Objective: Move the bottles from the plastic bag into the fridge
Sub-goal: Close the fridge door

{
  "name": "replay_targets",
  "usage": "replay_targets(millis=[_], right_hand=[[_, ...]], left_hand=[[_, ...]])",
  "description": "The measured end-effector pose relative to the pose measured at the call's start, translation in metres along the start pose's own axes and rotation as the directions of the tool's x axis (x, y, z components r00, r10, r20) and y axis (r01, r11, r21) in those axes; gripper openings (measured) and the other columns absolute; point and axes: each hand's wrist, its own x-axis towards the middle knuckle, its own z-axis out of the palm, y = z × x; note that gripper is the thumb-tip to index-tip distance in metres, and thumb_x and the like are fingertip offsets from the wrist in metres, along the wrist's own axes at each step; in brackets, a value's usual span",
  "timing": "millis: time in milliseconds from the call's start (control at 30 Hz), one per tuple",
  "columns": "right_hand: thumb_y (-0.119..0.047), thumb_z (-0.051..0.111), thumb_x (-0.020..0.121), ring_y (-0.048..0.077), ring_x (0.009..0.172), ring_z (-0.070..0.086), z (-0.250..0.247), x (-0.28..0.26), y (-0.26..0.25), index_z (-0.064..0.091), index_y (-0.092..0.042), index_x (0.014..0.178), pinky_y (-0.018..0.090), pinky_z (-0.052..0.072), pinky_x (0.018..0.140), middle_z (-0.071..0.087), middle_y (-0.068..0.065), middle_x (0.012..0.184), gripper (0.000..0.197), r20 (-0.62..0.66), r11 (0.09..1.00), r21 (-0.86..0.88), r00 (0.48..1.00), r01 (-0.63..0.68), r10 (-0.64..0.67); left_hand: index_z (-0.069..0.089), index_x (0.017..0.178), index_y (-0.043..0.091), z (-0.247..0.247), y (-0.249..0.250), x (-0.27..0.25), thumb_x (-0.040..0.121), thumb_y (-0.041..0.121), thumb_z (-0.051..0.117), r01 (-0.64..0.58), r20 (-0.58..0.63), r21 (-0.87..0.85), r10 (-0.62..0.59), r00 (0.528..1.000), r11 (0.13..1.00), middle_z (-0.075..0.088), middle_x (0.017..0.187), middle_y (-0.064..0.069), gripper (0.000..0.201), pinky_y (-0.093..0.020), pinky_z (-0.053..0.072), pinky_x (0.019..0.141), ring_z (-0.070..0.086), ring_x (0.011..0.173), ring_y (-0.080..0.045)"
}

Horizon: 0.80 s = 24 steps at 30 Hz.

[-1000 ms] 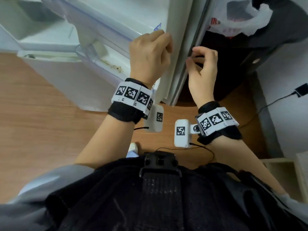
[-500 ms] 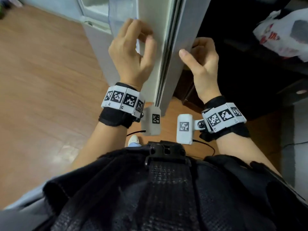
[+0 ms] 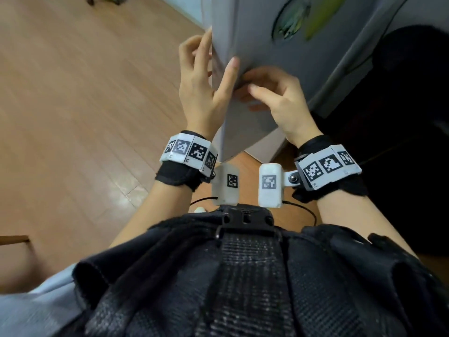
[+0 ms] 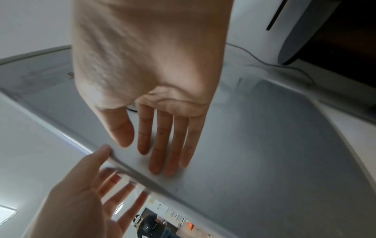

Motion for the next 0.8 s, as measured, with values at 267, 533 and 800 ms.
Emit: replay_targets(millis=[267,533,800], right_hand=[[-0.002,0.053,0.089,0.012,0.08,0.067,0.055,0.133,0.008,0.063,-0.009,0.097,0.023,0.053,0.072,0.069,0.005,0.085,0.015,-0.039,1.0,-0.008,0.999,-0.009,0.009],[-0.002,0.052,0.089,0.015,0.087,0.069,0.062,0.233,0.017,0.062,-0.019,0.097,0.03,0.054,0.076,0.07,0.003,0.094,0.021,-0.108,1.0,-0.012,0.994,-0.011,0.01],[-0.003,0.051,0.09,0.011,0.089,0.068,0.031,0.33,0.034,0.061,-0.021,0.1,0.025,0.055,0.075,0.071,-0.001,0.095,0.023,-0.184,1.0,-0.013,0.983,-0.024,0.022]], left_hand=[[0.049,0.135,0.007,-0.01,-0.094,0.111,0.093,0.035,0.05,0.091,0.124,-0.068,-0.082,0.989,0.994,0.049,0.116,0.001,0.05,-0.04,0.057,0.088,0.059,0.11,-0.017],[0.036,0.143,0.001,0.025,-0.152,0.209,0.093,0.027,0.038,0.189,0.223,-0.028,-0.179,0.958,0.981,0.046,0.12,-0.001,0.056,-0.021,0.04,0.1,0.045,0.096,0.01],[0.044,0.138,0.006,0.077,-0.189,0.292,0.095,0.027,0.034,0.251,0.223,-0.037,-0.237,0.946,0.967,0.059,0.134,-0.008,0.049,-0.037,0.044,0.106,0.054,0.124,-0.021]])
